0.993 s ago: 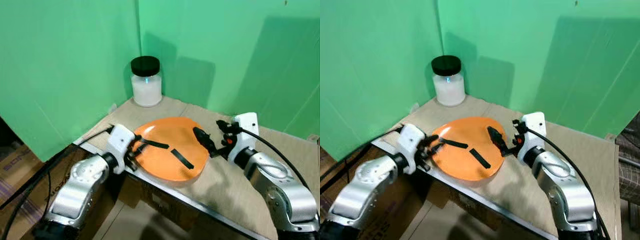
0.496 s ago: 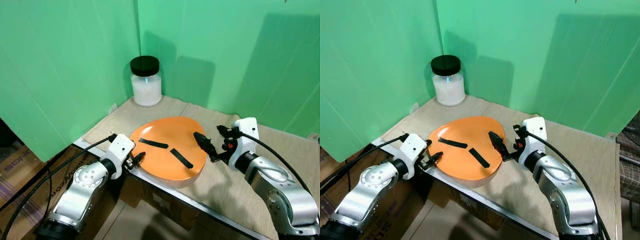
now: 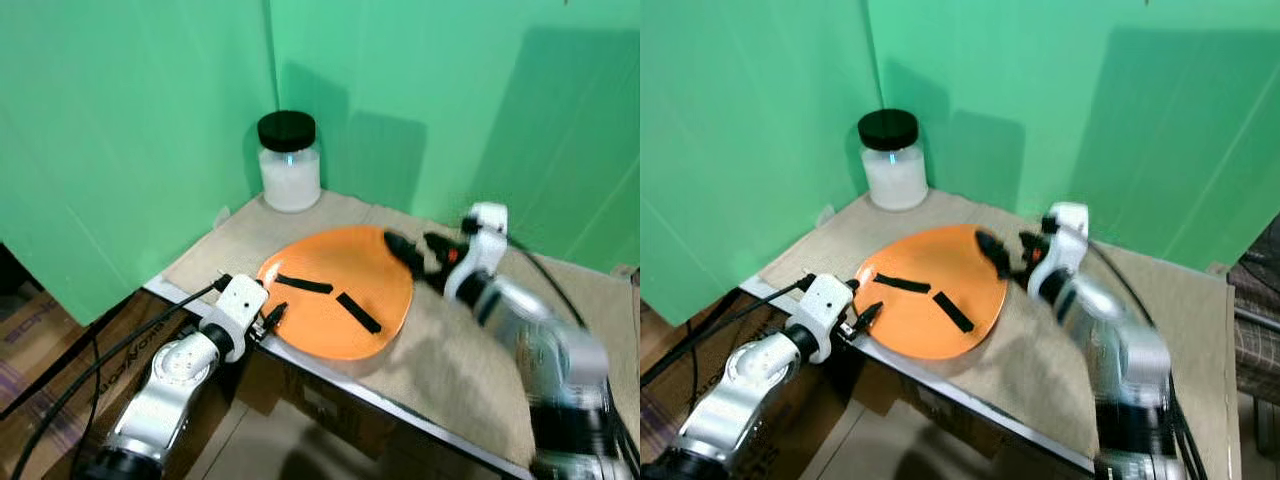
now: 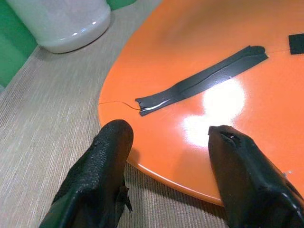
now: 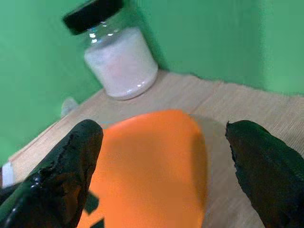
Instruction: Setting the table
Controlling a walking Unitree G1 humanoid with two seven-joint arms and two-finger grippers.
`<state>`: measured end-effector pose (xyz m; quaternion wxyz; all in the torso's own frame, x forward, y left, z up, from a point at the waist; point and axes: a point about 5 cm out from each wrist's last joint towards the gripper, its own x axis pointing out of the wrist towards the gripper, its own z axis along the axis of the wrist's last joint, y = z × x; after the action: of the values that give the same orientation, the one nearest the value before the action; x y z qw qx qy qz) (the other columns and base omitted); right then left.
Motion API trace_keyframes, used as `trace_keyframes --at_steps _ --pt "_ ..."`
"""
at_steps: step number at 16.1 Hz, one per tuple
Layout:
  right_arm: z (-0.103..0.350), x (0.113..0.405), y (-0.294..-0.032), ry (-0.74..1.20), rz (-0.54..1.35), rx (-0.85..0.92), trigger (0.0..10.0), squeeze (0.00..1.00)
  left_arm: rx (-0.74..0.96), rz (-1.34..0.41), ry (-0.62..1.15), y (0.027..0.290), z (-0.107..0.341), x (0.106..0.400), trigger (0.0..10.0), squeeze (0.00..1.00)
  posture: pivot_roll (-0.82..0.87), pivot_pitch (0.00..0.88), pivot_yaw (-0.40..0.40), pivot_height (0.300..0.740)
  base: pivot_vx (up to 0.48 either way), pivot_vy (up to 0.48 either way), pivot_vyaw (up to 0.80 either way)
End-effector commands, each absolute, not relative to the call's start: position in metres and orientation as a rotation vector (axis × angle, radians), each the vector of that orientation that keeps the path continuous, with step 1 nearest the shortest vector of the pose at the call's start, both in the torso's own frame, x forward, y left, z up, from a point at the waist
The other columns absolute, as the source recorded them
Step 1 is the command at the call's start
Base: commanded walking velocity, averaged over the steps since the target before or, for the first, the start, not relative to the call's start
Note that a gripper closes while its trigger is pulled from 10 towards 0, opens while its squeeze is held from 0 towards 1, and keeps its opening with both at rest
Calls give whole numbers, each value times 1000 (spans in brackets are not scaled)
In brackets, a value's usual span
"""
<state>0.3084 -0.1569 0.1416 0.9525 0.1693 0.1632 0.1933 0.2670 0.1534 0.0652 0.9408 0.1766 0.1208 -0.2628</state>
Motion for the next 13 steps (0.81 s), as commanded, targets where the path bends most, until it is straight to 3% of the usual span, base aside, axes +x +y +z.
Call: trace_keyframes --at_steps 1,8,13 --pt "137 311 -159 384 375 357 10000 0 373 -526 326 157 49 259 10000 318 -70 0 9 740 0 0 0" --pt "139 332 -170 461 334 324 10000 0 382 -505 306 159 46 257 10000 310 -65 0 -7 740 0 0 0" --pt "131 320 -174 739 414 388 10000 0 381 -503 301 158 45 257 10000 314 -72 0 -7 740 0 0 0"
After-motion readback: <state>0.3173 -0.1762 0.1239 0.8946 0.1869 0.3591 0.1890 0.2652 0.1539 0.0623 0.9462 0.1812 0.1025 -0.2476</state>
